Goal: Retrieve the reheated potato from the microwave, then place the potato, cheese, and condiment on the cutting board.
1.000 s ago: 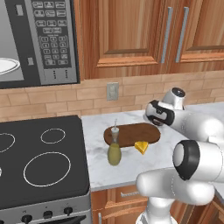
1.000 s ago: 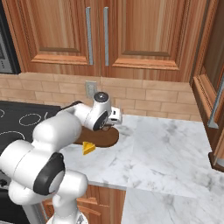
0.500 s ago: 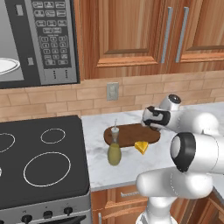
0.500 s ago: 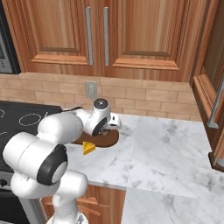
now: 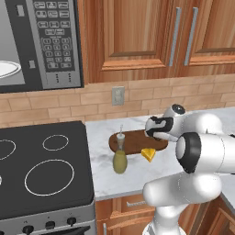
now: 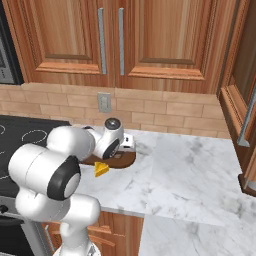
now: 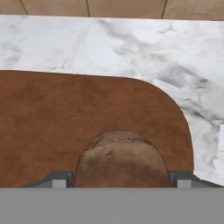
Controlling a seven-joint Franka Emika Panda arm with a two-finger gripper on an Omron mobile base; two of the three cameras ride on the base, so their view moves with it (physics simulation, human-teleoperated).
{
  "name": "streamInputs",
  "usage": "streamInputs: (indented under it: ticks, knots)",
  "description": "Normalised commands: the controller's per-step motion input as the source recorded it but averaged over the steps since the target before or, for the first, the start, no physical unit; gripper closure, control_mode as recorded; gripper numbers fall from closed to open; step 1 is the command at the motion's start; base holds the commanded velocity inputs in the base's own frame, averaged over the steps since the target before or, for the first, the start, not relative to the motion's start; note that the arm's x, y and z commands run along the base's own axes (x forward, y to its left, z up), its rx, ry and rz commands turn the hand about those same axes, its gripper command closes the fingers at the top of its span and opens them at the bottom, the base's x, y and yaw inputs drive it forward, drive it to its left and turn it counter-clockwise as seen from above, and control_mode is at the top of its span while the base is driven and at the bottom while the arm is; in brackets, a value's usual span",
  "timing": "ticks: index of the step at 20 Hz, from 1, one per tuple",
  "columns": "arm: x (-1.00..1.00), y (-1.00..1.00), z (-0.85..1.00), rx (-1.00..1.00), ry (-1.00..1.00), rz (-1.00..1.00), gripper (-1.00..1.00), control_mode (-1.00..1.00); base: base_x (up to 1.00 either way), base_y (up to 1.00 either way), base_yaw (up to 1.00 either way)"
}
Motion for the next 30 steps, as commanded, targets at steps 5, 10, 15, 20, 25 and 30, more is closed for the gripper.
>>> streamInputs:
  ticks: [5, 10, 15, 20, 25, 30]
  knots:
    - [0.16, 0.12, -0.14, 0.00, 0.00, 0.00, 1.00, -1.00, 0.00, 0.00, 0.00]
    - [0.14, 0.02, -0.16, 0.00, 0.00, 0.00, 1.00, -1.00, 0.00, 0.00, 0.00]
    - [0.14, 0.00, -0.18, 0.00, 0.00, 0.00, 1.00, -1.00, 0.00, 0.00, 0.00]
    - [0.17, 0.00, -0.16, 0.00, 0.00, 0.00, 1.00, -1.00, 0.00, 0.00, 0.00]
    - [0.22, -0.05, -0.11, 0.00, 0.00, 0.00, 1.00, -1.00, 0.00, 0.00, 0.00]
    - [0.02, -0.11, -0.21, 0.00, 0.00, 0.00, 1.00, -1.00, 0.00, 0.00, 0.00]
